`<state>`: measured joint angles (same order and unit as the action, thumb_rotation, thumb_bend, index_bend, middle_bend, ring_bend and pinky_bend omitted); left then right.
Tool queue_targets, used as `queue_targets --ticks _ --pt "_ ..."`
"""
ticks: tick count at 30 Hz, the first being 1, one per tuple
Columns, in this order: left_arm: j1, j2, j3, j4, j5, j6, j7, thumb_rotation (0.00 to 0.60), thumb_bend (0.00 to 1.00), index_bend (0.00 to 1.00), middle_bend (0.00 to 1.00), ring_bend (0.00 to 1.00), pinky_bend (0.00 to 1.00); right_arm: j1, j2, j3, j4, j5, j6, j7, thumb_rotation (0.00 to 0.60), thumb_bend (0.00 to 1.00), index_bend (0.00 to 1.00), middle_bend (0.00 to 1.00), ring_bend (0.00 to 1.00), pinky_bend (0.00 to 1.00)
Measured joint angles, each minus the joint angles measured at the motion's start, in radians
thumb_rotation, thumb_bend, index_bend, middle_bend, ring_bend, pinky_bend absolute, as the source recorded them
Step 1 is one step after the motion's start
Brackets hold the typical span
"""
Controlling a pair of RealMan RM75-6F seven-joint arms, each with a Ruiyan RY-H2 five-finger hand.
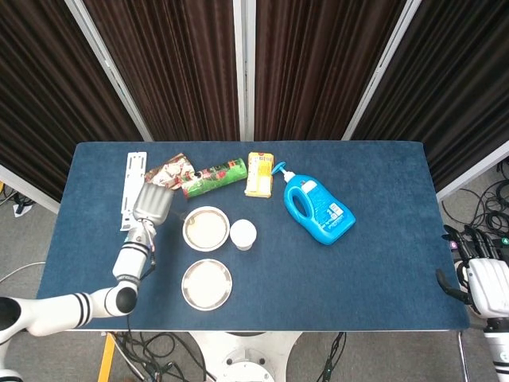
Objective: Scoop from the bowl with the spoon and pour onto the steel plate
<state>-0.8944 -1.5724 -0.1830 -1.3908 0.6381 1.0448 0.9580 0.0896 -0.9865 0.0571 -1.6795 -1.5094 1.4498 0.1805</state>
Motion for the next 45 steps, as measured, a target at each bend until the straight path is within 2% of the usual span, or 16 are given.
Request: queue_targets --ticks 11,25,34,39,45 --pt "-0.056 -0.110 0.048 0.036 -0.024 0.120 0.186 0.600 0.55 0.64 0.93 0.91 1.00 -0.001 -0.008 -0.001 0.022 0.007 -0.008 0.023 0.600 0.30 0.09 0.23 0.00 0.00" --pt "-0.074 -0.192 0.063 0.065 -0.042 0.128 0.272 0.600 0.55 0.64 0.93 0.91 1.00 -0.006 -0.013 -0.003 0.042 0.014 -0.012 0.044 0.600 0.30 0.09 0.23 0.00 0.00" --pt "-0.047 -0.151 0.005 0.009 -0.068 0.082 0.141 0.600 0.55 0.65 0.93 0.91 1.00 -0.008 -0.011 -0.003 0.040 0.012 -0.010 0.044 0.600 0.30 0.09 0.23 0.00 0.00" --pt "-0.022 -0.086 -0.036 -0.047 -0.098 0.019 0.020 0.600 0.55 0.65 0.93 0.91 1.00 -0.007 -0.009 -0.002 0.033 0.006 -0.008 0.039 0.600 0.30 0.09 0.23 0.00 0.00" --pt "0.010 -0.020 -0.062 -0.083 -0.133 -0.071 -0.121 0.600 0.56 0.65 0.93 0.91 1.00 -0.009 -0.006 -0.001 0.025 0.007 -0.005 0.032 0.600 0.30 0.09 0.23 0.00 0.00"
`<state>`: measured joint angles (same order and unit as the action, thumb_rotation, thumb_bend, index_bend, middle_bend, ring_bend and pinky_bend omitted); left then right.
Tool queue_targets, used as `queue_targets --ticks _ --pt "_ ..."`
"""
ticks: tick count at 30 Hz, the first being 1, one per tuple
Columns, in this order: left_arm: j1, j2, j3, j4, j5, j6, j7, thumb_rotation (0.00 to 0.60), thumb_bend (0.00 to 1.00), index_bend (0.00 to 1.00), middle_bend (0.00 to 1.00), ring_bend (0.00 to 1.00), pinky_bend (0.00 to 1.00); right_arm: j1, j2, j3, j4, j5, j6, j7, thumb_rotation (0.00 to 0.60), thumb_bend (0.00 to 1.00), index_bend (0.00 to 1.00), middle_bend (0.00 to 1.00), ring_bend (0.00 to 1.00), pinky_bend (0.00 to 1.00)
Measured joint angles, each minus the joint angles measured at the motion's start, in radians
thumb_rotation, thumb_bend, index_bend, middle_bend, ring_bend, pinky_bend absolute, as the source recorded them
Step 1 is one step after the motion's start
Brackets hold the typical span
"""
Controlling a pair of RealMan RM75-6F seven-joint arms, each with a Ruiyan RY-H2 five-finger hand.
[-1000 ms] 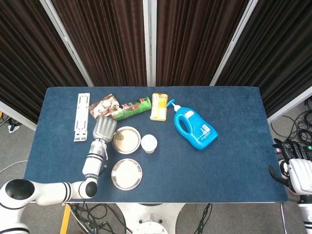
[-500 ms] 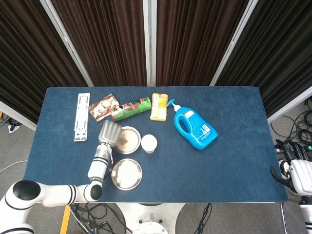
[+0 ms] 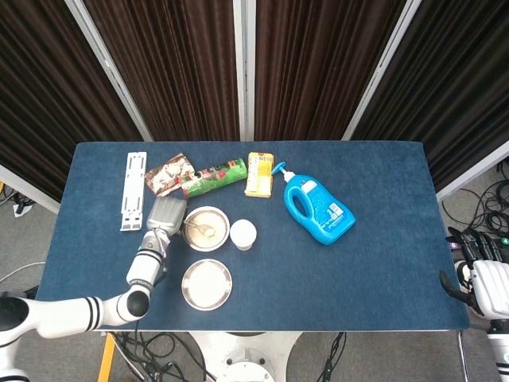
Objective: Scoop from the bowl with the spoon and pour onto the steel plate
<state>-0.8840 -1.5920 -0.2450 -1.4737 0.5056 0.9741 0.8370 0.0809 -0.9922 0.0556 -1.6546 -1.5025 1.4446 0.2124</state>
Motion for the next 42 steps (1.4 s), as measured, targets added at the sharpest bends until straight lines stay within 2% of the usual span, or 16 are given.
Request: queue_targets --ticks 8,16,22,30,35,42 --pt "0.035 0.083 -0.021 -0.023 -0.031 -0.121 -0.192 0.600 0.56 0.65 0.93 0.91 1.00 0.003 0.001 0.001 -0.005 -0.002 -0.004 -0.005 0.600 0.30 0.09 0.23 0.00 0.00" --pt "0.011 0.161 -0.035 -0.043 -0.069 -0.190 -0.276 0.600 0.56 0.64 0.93 0.91 1.00 0.004 0.001 0.002 -0.004 -0.003 -0.004 -0.005 0.600 0.30 0.09 0.23 0.00 0.00" --pt "-0.050 0.195 -0.029 -0.075 -0.101 -0.203 -0.270 0.600 0.56 0.64 0.93 0.91 1.00 0.006 0.000 0.004 -0.001 0.000 -0.006 -0.003 0.600 0.30 0.09 0.23 0.00 0.00" --pt "-0.167 0.202 -0.012 -0.125 -0.164 -0.162 -0.202 0.600 0.56 0.64 0.93 0.91 1.00 0.009 0.011 0.010 -0.001 0.006 -0.008 -0.001 0.600 0.30 0.09 0.23 0.00 0.00" --pt "-0.243 0.162 0.010 -0.130 -0.210 -0.102 -0.132 0.600 0.56 0.65 0.93 0.91 1.00 0.010 0.013 0.011 0.002 0.008 -0.011 0.004 0.600 0.30 0.09 0.23 0.00 0.00" --pt "-0.291 0.081 0.043 -0.113 -0.228 0.005 -0.068 0.600 0.56 0.64 0.93 0.91 1.00 0.009 0.009 0.010 0.014 0.013 -0.015 0.016 0.600 0.30 0.09 0.23 0.00 0.00"
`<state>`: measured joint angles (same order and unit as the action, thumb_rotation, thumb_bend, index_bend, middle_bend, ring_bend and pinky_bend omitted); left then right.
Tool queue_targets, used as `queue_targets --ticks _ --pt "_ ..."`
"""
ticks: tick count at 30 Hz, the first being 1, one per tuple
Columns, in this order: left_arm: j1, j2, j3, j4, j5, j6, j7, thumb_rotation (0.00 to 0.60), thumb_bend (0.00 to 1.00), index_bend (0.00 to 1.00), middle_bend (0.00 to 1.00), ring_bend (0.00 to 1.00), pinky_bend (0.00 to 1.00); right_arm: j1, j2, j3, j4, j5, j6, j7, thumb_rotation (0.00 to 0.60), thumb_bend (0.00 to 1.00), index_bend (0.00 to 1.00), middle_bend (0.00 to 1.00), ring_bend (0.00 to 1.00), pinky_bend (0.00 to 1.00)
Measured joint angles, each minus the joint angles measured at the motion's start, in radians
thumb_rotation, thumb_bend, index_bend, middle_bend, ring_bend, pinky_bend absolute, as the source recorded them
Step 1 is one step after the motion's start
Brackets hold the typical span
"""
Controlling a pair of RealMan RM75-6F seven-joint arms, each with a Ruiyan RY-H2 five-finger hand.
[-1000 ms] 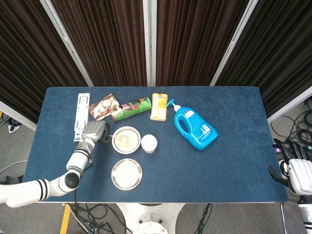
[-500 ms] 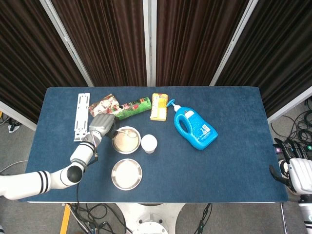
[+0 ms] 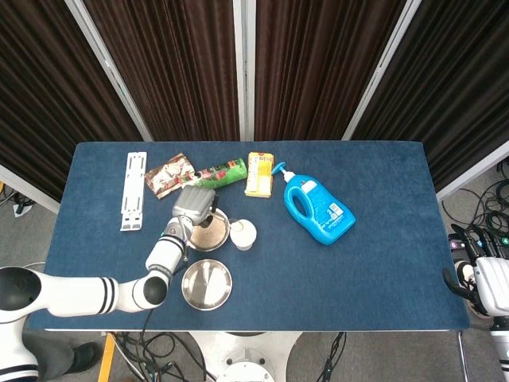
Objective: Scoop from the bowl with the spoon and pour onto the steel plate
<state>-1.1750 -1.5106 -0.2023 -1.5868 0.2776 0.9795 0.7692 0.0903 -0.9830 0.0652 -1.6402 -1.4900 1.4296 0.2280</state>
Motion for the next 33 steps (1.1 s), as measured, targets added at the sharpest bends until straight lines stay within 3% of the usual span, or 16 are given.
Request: queue_targets --ticks 7,17,26,33 --pt "-0.009 -0.077 0.046 0.011 0.093 0.154 0.064 0.600 0.56 0.64 0.93 0.91 1.00 -0.002 -0.004 -0.001 0.008 0.001 0.000 0.008 0.600 0.30 0.09 0.23 0.00 0.00" --pt "-0.002 -0.193 0.157 0.087 0.369 0.380 0.250 0.600 0.55 0.64 0.93 0.91 1.00 -0.010 -0.003 -0.004 0.013 -0.001 0.009 0.017 0.600 0.30 0.09 0.23 0.00 0.00" --pt "0.039 -0.242 0.257 0.170 0.583 0.440 0.378 0.600 0.55 0.64 0.93 0.91 1.00 -0.014 -0.004 -0.006 0.013 -0.003 0.014 0.020 0.600 0.30 0.09 0.23 0.00 0.00" --pt "0.074 -0.267 0.296 0.243 0.747 0.461 0.425 0.600 0.55 0.64 0.93 0.91 1.00 -0.015 0.000 -0.005 0.007 -0.005 0.016 0.017 0.600 0.30 0.09 0.23 0.00 0.00"
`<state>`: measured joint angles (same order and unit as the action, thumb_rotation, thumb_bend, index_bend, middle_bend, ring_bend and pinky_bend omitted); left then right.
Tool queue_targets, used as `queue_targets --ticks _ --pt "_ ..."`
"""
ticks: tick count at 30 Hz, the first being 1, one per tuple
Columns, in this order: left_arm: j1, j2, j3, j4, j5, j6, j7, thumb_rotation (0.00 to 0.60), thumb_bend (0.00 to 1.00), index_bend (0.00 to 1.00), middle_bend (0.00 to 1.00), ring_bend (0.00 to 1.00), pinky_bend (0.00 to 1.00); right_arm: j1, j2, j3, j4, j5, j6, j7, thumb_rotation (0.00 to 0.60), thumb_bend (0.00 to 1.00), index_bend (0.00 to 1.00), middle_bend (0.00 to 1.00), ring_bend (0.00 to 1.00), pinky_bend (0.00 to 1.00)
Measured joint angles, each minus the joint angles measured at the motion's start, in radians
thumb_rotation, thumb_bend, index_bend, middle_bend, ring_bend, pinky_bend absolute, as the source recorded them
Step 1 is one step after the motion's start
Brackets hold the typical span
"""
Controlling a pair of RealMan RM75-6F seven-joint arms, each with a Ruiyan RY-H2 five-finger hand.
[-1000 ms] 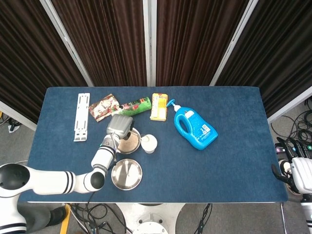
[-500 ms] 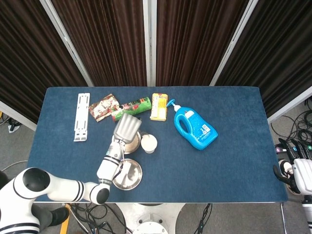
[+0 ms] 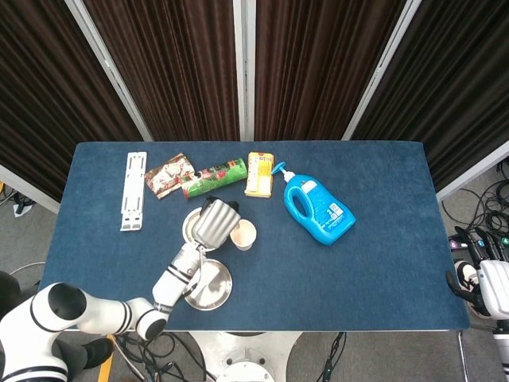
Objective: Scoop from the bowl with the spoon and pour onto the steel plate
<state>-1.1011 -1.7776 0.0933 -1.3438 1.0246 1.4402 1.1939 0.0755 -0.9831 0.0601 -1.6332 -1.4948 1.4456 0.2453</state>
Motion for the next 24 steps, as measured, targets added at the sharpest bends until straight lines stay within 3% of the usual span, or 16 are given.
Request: queue_targets --ticks 13,19,24 --pt "0.080 -0.003 -0.085 -0.039 0.060 -0.024 -0.010 0.600 0.54 0.64 0.93 0.91 1.00 -0.002 -0.002 -0.001 0.001 -0.001 0.001 0.002 0.600 0.30 0.09 0.23 0.00 0.00" --pt "0.128 0.040 -0.147 -0.141 0.010 -0.065 -0.166 0.600 0.55 0.64 0.93 0.91 1.00 -0.001 -0.003 -0.001 0.005 -0.002 -0.002 0.007 0.600 0.30 0.09 0.23 0.00 0.00" --pt "0.190 0.140 -0.187 -0.291 -0.041 -0.125 -0.353 0.600 0.55 0.64 0.93 0.91 1.00 0.001 -0.006 -0.001 0.001 -0.009 0.000 0.003 0.600 0.30 0.09 0.23 0.00 0.00"
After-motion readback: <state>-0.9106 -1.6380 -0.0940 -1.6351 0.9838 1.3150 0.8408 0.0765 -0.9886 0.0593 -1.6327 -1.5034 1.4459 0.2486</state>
